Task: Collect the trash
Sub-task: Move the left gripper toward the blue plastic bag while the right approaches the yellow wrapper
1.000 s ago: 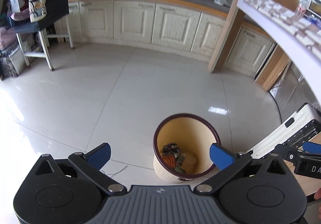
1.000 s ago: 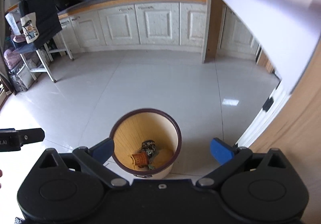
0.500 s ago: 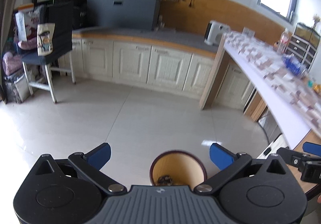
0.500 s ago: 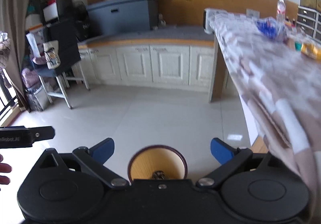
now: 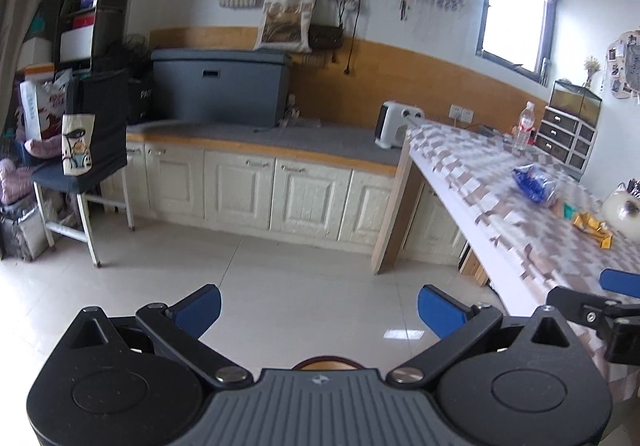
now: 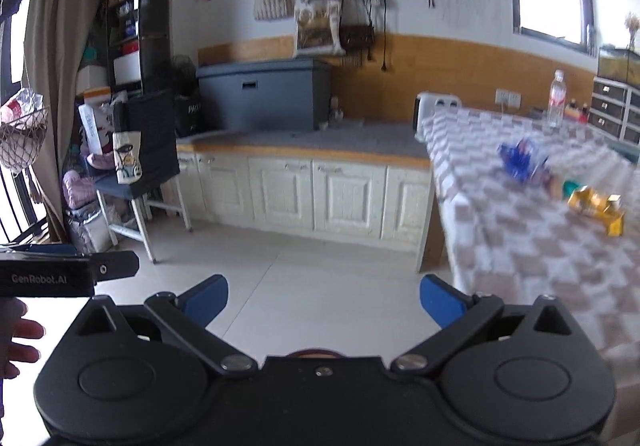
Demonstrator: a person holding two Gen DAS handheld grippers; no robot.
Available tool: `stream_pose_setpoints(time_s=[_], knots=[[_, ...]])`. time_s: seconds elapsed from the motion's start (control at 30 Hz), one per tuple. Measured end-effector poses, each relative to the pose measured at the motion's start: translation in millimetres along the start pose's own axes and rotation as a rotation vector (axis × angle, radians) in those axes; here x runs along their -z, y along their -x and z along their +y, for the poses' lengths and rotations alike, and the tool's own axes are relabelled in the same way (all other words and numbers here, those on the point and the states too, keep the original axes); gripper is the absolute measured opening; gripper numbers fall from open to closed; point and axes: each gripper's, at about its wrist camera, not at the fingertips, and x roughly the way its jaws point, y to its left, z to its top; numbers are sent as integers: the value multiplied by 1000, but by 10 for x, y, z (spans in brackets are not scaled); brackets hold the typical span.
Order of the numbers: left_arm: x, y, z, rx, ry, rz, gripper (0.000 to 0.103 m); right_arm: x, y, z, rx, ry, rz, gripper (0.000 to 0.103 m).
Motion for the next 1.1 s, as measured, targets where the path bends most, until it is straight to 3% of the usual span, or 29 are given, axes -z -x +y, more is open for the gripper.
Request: stream_pose_setpoints(time_s=[0.3, 0.7, 1.1], knots=[[-149, 113, -378, 64, -36, -67, 103, -107, 350, -409, 78, -36, -92, 103], [-293, -39, -1096, 170, -102, -99, 103, -198, 541, -1397, 253, -64, -163, 103], [-604, -436, -2006, 284, -223, -90, 103, -267, 465, -2338, 281, -78, -138, 103]])
